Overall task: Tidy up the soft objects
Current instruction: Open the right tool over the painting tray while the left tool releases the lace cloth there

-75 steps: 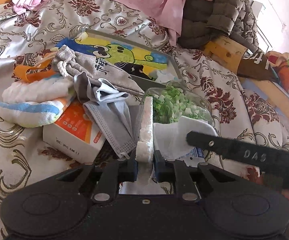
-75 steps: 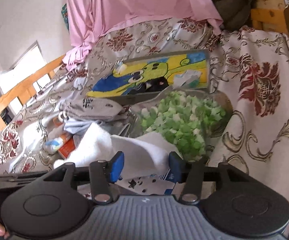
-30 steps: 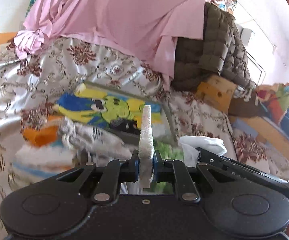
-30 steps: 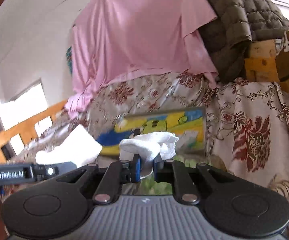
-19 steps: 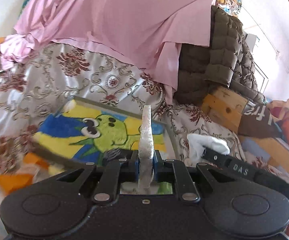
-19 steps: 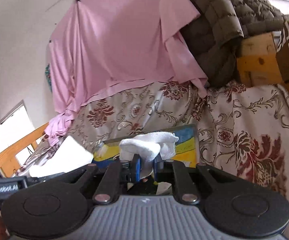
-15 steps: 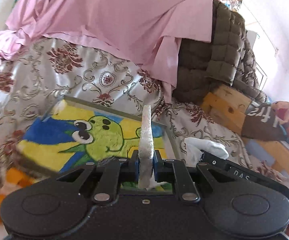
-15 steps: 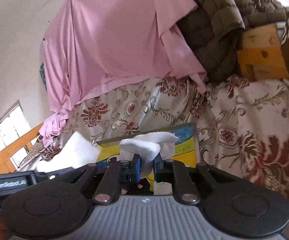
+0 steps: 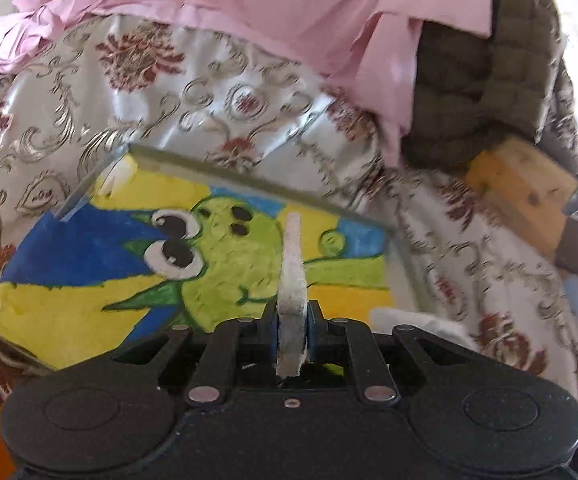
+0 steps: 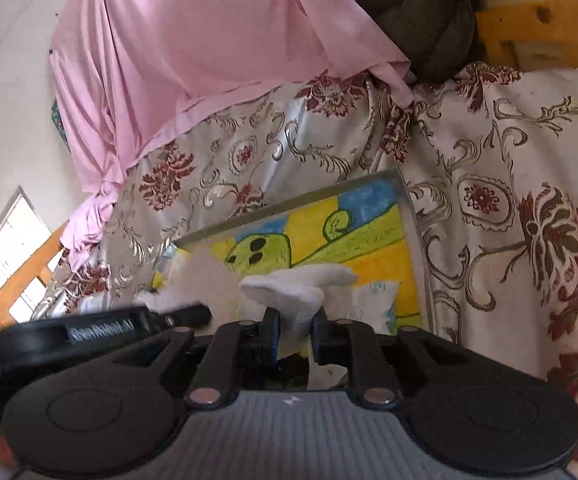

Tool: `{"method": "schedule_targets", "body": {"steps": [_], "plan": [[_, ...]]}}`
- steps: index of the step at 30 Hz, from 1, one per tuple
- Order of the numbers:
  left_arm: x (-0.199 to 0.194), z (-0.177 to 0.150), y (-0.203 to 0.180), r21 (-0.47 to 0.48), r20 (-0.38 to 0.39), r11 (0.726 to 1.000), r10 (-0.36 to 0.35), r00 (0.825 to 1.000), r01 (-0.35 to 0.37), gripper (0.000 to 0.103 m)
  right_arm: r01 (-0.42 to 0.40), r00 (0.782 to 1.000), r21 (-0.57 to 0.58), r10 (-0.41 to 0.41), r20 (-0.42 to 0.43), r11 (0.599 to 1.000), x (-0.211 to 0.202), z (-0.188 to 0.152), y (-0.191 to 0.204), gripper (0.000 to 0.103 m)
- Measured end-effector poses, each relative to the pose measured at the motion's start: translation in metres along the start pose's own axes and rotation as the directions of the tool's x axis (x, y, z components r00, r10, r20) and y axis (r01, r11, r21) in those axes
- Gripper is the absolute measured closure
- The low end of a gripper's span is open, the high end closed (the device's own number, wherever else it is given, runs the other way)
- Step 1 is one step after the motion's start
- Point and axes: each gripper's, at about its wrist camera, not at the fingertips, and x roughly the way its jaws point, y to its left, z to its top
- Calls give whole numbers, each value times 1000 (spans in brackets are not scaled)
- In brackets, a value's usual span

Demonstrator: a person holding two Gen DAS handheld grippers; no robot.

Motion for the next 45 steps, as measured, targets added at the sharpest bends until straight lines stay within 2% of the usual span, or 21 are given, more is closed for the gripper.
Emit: {"method": "schedule_targets", "body": {"steps": [3, 8, 11, 13, 19, 28, 32, 36, 45], "plan": [[4, -3, 5, -19, -27, 1000, 10, 1000, -10, 88, 1, 1000, -4, -1, -28, 1000, 3, 0, 1, 77], [4, -7, 11, -48, -54, 998, 26, 998, -29, 87, 15, 999, -15, -16, -33, 1000, 4, 0, 3, 64], [2, -7, 11, -39, -57, 998, 44, 997, -47, 83, 15, 999, -6, -16, -33, 1000, 3, 1, 1, 48], [0, -7, 11, -37, -57, 998, 57, 997, -59, 75, 15, 999, 4, -15, -30, 1000, 3, 2, -1, 36], [-6, -5, 16, -66, -35, 994, 81, 996, -83, 57, 14, 1000, 19, -13, -18, 1000, 1, 4, -4, 20], [-21, -8, 18, -73, 19, 993, 99, 995, -98, 36, 50, 999, -20, -49, 6, 999, -4, 6, 4, 9], [-36, -7, 19, -89, 51, 991, 105, 993, -100, 32, 77, 997, -41, -76, 28, 996, -15, 10, 9, 6], [-57, -5, 17, -93, 81, 990, 113, 990, -105, 25, 83, 995, -49, -80, 66, 995, -37, 17, 16, 1], [-130, -11, 3, -52, 192, 993, 117, 974, -109, 12, 100, 984, -95, -85, 155, 990, -100, 26, 37, 0]]}}
